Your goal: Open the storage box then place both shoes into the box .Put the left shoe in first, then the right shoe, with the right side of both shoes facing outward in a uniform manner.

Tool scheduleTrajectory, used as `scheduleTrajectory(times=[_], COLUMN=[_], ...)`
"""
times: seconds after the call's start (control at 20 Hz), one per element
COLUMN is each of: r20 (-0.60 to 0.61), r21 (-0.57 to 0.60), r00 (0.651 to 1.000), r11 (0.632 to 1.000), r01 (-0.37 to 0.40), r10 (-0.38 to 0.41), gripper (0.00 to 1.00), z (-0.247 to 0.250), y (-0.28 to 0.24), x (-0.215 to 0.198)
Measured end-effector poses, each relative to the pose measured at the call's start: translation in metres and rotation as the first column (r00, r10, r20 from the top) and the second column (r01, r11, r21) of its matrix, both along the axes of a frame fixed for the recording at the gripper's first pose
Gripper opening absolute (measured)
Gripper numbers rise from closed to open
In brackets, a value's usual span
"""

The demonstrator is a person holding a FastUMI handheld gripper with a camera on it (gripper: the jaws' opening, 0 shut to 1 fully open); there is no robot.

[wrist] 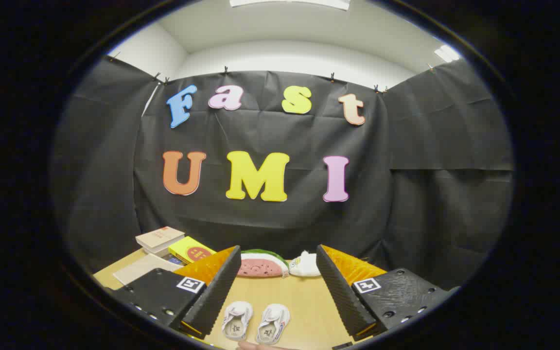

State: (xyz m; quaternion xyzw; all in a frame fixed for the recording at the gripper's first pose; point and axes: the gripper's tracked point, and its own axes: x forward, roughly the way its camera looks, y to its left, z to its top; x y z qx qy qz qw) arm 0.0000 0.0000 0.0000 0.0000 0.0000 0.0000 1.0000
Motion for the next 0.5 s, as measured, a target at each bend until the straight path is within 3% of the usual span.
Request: scheduleTrajectory(times=[0.5], r20=[0.001], r21=[-0.001], r00=[1.0], r11=[1.0], r01=[-0.027], r10=[0.027], gripper=[0.95], z=[-0.007], y=[0.004], x=[0.028])
